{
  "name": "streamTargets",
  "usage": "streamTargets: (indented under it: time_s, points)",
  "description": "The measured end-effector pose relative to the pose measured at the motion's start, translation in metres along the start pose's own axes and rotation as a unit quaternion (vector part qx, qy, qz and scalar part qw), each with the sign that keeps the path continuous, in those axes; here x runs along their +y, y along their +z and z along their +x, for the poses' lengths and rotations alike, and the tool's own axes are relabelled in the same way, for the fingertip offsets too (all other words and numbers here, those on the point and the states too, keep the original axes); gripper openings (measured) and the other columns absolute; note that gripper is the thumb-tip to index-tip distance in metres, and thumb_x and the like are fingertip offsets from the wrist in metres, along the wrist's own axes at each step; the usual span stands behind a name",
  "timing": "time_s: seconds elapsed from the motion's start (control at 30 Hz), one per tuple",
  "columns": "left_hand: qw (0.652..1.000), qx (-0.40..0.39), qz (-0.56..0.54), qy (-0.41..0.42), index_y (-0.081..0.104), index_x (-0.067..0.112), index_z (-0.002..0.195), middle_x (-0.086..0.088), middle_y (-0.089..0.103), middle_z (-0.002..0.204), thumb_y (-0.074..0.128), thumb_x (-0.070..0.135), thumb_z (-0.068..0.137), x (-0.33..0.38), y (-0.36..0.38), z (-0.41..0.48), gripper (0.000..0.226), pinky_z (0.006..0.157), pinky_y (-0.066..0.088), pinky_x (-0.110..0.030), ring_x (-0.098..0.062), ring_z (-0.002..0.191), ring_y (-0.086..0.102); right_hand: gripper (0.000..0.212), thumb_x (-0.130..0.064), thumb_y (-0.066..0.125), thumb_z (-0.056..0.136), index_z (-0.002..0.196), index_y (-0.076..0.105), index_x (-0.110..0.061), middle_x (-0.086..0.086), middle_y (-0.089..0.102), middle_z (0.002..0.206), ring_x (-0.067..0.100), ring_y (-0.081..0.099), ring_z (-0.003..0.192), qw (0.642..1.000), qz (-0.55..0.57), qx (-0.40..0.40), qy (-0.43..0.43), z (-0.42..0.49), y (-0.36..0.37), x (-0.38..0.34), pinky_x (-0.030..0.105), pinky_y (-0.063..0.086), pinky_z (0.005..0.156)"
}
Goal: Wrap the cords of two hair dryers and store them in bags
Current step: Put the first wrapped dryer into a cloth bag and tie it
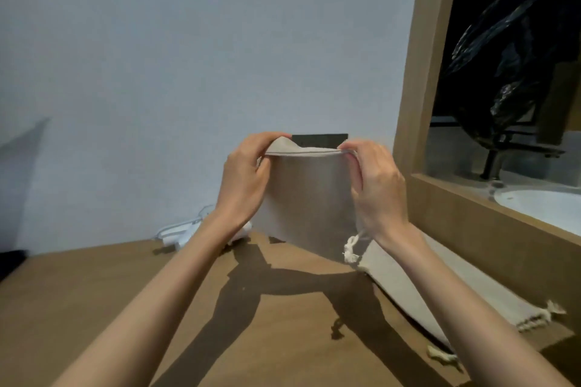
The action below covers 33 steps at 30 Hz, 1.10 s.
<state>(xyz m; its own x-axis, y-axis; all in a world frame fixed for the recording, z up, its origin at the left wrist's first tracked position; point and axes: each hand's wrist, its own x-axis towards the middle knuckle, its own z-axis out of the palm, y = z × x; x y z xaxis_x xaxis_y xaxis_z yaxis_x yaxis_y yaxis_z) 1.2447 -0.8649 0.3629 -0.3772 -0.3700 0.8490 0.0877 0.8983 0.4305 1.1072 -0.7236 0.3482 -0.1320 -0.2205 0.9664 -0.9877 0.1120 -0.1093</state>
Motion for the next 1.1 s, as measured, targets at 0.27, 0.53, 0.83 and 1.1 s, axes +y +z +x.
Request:
streamTargets:
  time_s: [0.27, 0.53, 0.83, 1.1]
  points:
    - [0.985, -0.054, 0.162, -0.024, 0.066, 0.017, 0.11, 0.006, 0.064, 0.107, 0.05, 0.006, 0.09, -0.04, -0.122, -0.099, 0.028, 0.084, 0.038, -0.012, -0.006, 0.1, 0.054, 0.026, -0.002, 0.063, 0.087, 0.108, 0.053, -0.014, 0.008, 0.064, 0.098, 0.024, 0.062, 0.086, 0.966, 0.077, -0.206, -0.136, -0.034, 0.048, -0.08, 0.039, 0.056, 0.067]
    - [0.927, -0.186, 0.299, -0.13, 0.06, 0.045, 0.11, 0.021, 0.067, 0.11, 0.018, 0.075, 0.079, -0.04, -0.169, -0.168, 0.06, 0.075, 0.05, -0.031, -0.009, 0.103, 0.063, 0.007, -0.022, 0.057, 0.087, 0.089, 0.058, -0.029, -0.011, 0.06, 0.076, 0.002, 0.053, 0.07, 0.831, 0.249, -0.498, 0.003, -0.067, 0.046, -0.113, 0.022, 0.045, 0.065]
    - [0.765, -0.408, 0.41, -0.283, 0.06, 0.035, 0.119, 0.002, 0.062, 0.118, 0.039, 0.063, 0.091, -0.025, -0.163, -0.164, 0.044, 0.077, 0.047, -0.031, -0.018, 0.094, 0.058, 0.04, -0.057, 0.04, 0.095, 0.093, 0.069, -0.029, -0.016, 0.067, 0.093, 0.0, 0.059, 0.087, 0.765, 0.208, -0.601, 0.1, -0.093, 0.044, -0.098, 0.022, 0.043, 0.078]
    - [0.774, -0.451, 0.377, -0.234, 0.054, 0.035, 0.126, 0.003, 0.055, 0.124, 0.048, 0.056, 0.091, -0.043, -0.115, -0.174, 0.041, 0.086, 0.04, -0.034, -0.02, 0.118, 0.05, 0.031, -0.045, 0.053, 0.092, 0.12, 0.055, -0.032, -0.006, 0.05, 0.125, 0.014, 0.043, 0.118, 0.744, 0.059, -0.666, 0.004, -0.116, 0.048, -0.08, 0.039, 0.036, 0.103]
